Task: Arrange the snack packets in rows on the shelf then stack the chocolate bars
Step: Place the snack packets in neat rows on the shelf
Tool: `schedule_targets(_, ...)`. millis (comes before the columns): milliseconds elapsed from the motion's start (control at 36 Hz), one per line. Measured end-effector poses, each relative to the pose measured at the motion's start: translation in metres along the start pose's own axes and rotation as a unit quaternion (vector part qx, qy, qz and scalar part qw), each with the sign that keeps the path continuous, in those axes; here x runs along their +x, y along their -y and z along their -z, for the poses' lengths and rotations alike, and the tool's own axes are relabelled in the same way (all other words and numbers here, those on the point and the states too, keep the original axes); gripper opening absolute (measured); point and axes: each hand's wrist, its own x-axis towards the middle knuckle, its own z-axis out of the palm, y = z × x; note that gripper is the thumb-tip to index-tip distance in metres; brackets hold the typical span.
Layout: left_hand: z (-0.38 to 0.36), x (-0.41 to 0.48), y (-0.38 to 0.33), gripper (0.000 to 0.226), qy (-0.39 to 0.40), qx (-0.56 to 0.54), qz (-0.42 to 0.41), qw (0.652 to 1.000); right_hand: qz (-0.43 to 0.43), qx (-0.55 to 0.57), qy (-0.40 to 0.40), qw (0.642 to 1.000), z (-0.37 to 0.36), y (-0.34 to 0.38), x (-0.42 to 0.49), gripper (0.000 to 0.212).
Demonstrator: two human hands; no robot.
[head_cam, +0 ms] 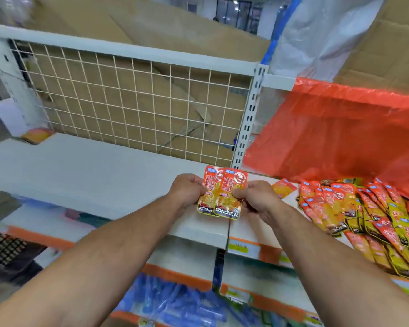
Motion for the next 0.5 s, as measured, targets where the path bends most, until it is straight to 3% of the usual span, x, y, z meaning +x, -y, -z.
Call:
schedule_targets(167, 0.1, 0.006, 0.011, 0.014, -0.029, 0.001, -0.005, 1.0, 0.006, 0.004, 0.033, 0.999, -0.09, 0.04, -0.008, 0.017)
schedule_targets(500, 0.244, 0.03, 0.041, 0.009, -0.107, -0.022, 0.03, 0.994, 0.018, -0.011, 0.124, 0.992, -0.229, 0.099, 0.007, 0.024)
